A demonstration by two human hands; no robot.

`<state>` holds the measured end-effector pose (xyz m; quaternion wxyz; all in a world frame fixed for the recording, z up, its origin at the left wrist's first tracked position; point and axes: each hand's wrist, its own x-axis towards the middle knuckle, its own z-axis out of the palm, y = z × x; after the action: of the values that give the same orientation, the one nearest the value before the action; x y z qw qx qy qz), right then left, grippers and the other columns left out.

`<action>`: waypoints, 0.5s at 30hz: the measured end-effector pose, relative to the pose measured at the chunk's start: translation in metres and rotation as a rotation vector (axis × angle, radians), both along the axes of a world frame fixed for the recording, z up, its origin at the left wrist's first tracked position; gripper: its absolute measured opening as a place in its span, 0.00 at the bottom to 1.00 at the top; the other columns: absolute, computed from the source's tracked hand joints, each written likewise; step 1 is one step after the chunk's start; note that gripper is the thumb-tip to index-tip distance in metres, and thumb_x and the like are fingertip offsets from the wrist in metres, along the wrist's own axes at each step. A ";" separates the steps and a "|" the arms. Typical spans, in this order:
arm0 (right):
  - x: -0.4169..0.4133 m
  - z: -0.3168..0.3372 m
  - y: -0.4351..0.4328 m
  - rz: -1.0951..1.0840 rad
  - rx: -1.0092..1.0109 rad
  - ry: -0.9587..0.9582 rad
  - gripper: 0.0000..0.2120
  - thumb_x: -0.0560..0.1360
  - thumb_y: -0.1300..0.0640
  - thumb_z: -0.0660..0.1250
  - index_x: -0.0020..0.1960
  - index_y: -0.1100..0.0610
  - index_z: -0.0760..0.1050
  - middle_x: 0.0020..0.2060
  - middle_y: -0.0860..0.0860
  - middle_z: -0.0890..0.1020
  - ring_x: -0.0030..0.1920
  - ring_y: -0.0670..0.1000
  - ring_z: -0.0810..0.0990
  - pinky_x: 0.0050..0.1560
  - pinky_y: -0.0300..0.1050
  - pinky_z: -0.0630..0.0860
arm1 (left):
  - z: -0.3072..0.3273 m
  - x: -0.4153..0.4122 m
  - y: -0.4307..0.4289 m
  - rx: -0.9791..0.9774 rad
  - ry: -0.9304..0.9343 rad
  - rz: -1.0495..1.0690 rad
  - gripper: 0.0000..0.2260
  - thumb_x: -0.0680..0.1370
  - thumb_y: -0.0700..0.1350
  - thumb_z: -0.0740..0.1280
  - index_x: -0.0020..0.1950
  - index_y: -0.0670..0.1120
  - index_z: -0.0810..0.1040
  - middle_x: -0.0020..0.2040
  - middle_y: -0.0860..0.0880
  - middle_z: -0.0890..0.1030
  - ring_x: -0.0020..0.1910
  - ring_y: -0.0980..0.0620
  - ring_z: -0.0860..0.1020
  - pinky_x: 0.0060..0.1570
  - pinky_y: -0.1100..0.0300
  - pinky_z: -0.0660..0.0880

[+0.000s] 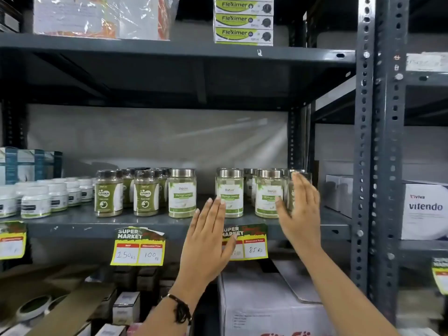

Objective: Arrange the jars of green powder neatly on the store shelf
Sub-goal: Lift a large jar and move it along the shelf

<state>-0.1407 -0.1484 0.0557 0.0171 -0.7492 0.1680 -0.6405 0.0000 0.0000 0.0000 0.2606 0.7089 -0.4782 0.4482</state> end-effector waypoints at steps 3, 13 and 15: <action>-0.010 0.000 -0.022 -0.037 0.237 -0.061 0.31 0.72 0.57 0.69 0.71 0.63 0.61 0.69 0.62 0.67 0.68 0.62 0.62 0.67 0.59 0.63 | -0.012 0.004 -0.002 0.066 -0.021 -0.007 0.29 0.76 0.55 0.57 0.73 0.42 0.62 0.71 0.45 0.67 0.72 0.49 0.58 0.69 0.50 0.51; -0.010 0.007 -0.026 -0.128 0.335 0.013 0.34 0.71 0.53 0.70 0.71 0.62 0.60 0.66 0.62 0.70 0.67 0.61 0.66 0.63 0.57 0.68 | -0.016 0.003 -0.006 -0.019 -0.021 -0.048 0.21 0.76 0.53 0.58 0.65 0.43 0.71 0.60 0.46 0.76 0.63 0.48 0.68 0.69 0.53 0.52; 0.000 0.009 0.002 -0.083 0.101 -0.051 0.27 0.72 0.55 0.69 0.67 0.62 0.66 0.61 0.60 0.75 0.63 0.59 0.70 0.60 0.54 0.72 | -0.016 0.002 -0.007 -0.035 -0.022 -0.057 0.21 0.76 0.52 0.58 0.65 0.43 0.72 0.60 0.46 0.77 0.62 0.48 0.68 0.69 0.53 0.53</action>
<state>-0.1404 -0.1463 0.0647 0.0326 -0.7234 0.2304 -0.6501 0.0017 -0.0073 -0.0157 0.2804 0.6854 -0.4930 0.4566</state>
